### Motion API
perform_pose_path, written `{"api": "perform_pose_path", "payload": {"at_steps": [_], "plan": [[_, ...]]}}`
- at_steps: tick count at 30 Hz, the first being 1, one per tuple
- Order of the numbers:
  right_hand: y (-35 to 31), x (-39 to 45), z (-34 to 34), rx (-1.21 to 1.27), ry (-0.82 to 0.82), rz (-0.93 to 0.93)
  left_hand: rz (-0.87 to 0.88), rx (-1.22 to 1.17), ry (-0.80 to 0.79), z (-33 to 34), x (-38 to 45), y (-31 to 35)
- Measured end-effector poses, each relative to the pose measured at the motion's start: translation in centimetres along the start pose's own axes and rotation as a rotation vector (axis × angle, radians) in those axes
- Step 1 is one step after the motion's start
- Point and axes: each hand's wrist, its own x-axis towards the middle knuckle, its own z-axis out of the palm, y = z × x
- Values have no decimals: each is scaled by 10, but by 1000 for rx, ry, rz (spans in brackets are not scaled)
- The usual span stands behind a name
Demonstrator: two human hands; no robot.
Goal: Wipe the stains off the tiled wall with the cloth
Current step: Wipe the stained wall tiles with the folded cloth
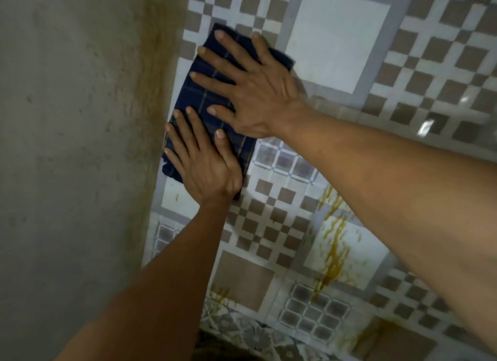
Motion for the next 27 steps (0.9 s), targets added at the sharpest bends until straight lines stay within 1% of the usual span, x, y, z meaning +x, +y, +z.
{"api": "perform_pose_path", "payload": {"at_steps": [8,13,21,27], "plan": [[17,-58,4,-3,-44,-50,-42,47,-30,8,-61,31],[38,-114,5,-12,-62,-62,-49,60,-24,19,-111,63],[93,-247,11,-3,-73,-45,-52,68,-60,46,-226,145],[143,-358,14,-11,-67,-17,-52,42,-100,63,-319,222]]}}
